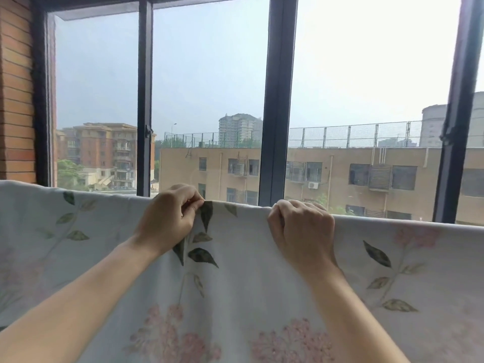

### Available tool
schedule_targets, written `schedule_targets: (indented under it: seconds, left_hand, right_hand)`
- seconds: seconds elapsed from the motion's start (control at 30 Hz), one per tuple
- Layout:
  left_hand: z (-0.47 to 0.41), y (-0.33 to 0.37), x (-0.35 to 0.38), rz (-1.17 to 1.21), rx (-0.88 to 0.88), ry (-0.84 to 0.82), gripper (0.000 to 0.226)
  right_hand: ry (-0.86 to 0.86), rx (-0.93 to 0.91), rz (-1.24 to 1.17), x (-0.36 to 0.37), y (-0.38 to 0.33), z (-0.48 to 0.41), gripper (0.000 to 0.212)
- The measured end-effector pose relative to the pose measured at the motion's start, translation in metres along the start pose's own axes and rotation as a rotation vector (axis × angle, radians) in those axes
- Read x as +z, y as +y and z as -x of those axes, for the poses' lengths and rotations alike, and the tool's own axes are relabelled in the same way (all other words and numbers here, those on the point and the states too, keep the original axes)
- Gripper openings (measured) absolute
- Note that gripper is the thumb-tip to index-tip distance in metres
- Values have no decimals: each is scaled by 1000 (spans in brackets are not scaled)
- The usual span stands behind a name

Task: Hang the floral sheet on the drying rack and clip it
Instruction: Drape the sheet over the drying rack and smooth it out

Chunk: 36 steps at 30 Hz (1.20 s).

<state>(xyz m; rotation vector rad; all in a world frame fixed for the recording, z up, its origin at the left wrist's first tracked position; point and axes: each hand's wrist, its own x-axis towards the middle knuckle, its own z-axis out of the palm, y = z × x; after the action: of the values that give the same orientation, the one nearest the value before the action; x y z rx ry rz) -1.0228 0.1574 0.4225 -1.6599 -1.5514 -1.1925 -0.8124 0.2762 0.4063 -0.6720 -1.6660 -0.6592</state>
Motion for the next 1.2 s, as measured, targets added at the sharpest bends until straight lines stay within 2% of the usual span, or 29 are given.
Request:
schedule_targets:
  seconds: [0.4, 0.63, 0.8, 0.93, 1.07, 1.2]
  left_hand:
    - [5, -21, -1, 31, 22, 31, 8]
    - [4, -13, 4, 69, 8, 50, 10]
    - [4, -16, -1, 63, -4, 44, 10]
    - [7, -23, -8, 78, 34, 5, 8]
    - [8, -39, -16, 70, 54, -26, 15]
    - [12, -59, -28, 91, 9, -24, 17]
  right_hand:
    - [-46, 75, 61, -5, -8, -2, 36]
    - [-239, 51, -52, 8, -63, -15, 38]
    - [-151, 45, -56, 31, -99, -20, 34]
    - [-121, 17, -25, 36, -98, -16, 32]
    - [-110, 15, -24, 37, -96, -17, 32]
    - [-99, 17, -45, 38, -96, -16, 33]
